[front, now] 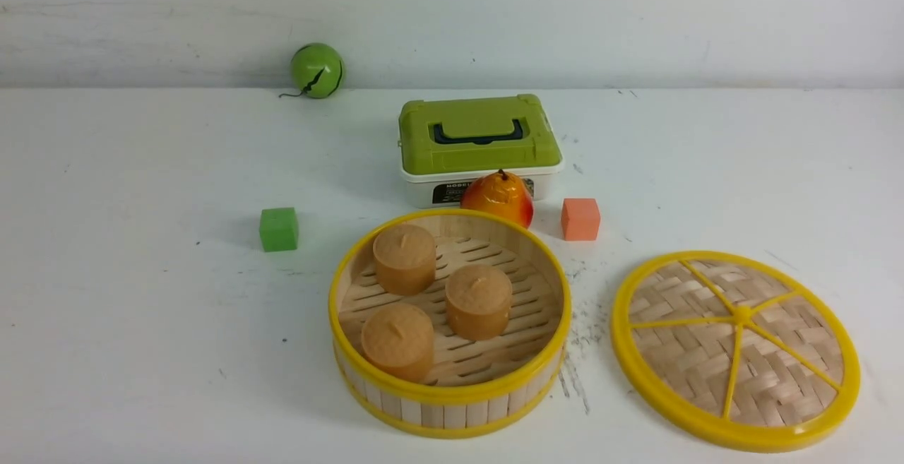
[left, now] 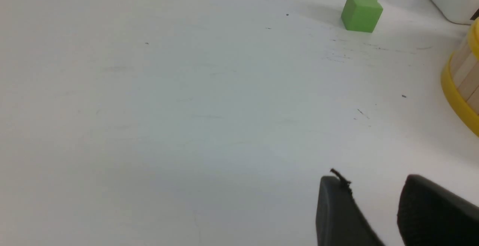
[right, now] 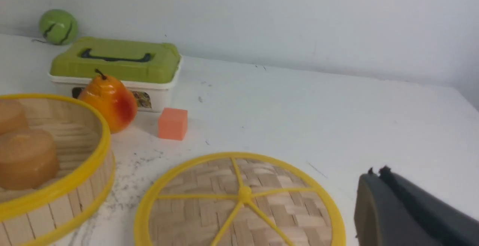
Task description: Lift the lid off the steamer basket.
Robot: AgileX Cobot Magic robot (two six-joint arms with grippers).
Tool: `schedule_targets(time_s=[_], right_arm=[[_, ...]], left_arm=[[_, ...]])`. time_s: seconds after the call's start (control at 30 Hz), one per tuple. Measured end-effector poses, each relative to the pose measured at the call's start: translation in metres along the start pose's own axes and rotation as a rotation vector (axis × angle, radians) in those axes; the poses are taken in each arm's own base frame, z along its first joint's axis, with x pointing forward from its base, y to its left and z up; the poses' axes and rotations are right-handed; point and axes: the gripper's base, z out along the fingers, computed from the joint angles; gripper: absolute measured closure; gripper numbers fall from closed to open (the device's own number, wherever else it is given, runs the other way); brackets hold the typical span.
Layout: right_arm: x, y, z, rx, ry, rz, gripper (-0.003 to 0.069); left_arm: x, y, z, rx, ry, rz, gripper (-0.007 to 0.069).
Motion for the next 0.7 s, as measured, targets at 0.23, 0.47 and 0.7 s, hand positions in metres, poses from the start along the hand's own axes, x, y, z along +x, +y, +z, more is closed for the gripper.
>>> schedule_targets(time_s=[0.23, 0.47, 0.7], right_arm=[[0.059, -0.001, -0.008, 0.029, 0.06, 0.054, 0.0681], [0.072, -0.003, -0.013, 0.061, 0.171, 0.064, 0.0679], [0.073, -0.004, -0.014, 0.075, 0.199, 0.068, 0.068]], left_arm=[[0.0, 0.0, 0.0, 0.0, 0.0, 0.0, 0.0385], [0.0, 0.0, 0.0, 0.0, 0.0, 0.0, 0.0385], [0.0, 0.0, 0.0, 0.0, 0.0, 0.0, 0.0385]])
